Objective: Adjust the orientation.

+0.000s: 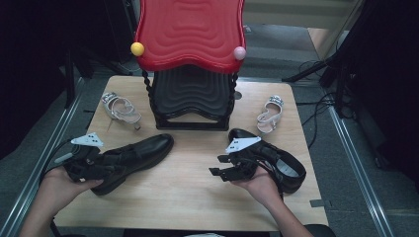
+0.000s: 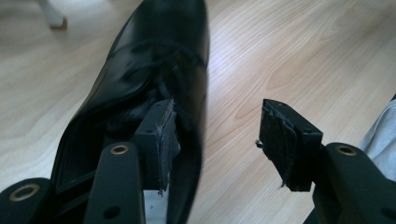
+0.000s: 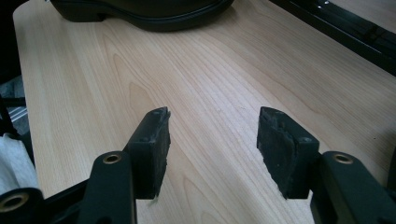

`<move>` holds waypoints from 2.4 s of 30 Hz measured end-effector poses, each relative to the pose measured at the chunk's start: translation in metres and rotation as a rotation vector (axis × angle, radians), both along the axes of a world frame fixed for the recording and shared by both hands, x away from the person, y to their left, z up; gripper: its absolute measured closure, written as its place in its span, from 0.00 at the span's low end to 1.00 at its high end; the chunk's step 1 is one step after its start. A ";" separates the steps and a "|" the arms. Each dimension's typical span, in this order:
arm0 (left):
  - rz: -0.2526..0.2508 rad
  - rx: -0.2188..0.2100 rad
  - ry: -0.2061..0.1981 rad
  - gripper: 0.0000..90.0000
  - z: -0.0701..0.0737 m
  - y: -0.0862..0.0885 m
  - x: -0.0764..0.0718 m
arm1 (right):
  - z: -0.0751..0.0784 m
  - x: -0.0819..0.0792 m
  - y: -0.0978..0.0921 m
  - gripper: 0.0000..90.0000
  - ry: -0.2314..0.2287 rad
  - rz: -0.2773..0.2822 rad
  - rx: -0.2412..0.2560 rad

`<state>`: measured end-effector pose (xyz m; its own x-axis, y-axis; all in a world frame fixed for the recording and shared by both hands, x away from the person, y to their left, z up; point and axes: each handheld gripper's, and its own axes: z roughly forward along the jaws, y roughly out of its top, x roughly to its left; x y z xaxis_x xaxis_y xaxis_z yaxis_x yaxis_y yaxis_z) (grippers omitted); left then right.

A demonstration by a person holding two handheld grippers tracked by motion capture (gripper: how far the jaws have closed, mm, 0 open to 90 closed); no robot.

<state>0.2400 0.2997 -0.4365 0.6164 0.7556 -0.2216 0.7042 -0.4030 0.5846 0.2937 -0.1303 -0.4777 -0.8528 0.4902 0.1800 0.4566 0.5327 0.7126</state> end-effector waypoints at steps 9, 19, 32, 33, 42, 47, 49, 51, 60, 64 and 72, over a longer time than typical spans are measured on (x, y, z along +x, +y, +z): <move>0.039 -0.002 0.014 0.52 -0.003 0.016 -0.002 | 0.000 0.000 -0.001 0.50 -0.003 -0.004 -0.003; 0.018 0.049 0.057 0.58 -0.035 -0.008 0.024 | -0.005 0.001 0.004 0.51 0.002 0.004 -0.038; -0.016 0.015 0.073 0.88 -0.017 -0.037 0.033 | 0.000 0.002 0.000 0.52 -0.021 -0.023 -0.001; -0.032 0.008 0.057 0.88 -0.013 -0.044 0.032 | 0.001 0.003 -0.002 0.52 -0.027 -0.034 0.008; -0.105 -0.059 0.058 0.87 -0.001 -0.119 0.045 | 0.005 0.003 -0.008 0.52 -0.042 -0.064 0.033; -0.096 -0.030 0.055 0.88 -0.005 -0.151 0.054 | 0.006 0.003 -0.011 0.52 -0.045 -0.069 0.037; -0.093 -0.028 0.057 0.87 -0.007 -0.156 0.054 | 0.006 0.002 -0.011 0.52 -0.044 -0.070 0.038; -0.086 -0.008 0.063 0.87 -0.010 -0.171 0.053 | 0.006 0.001 -0.012 0.52 -0.045 -0.072 0.037; -0.095 -0.025 0.104 0.83 -0.027 -0.198 0.049 | 0.002 -0.003 -0.009 0.52 -0.042 -0.070 0.026; -0.129 -0.071 0.120 0.67 -0.031 -0.197 0.048 | 0.000 -0.006 -0.008 0.52 -0.040 -0.065 0.016; -0.184 -0.038 0.091 0.59 -0.020 -0.180 0.041 | 0.000 -0.009 -0.012 0.52 -0.038 -0.077 0.015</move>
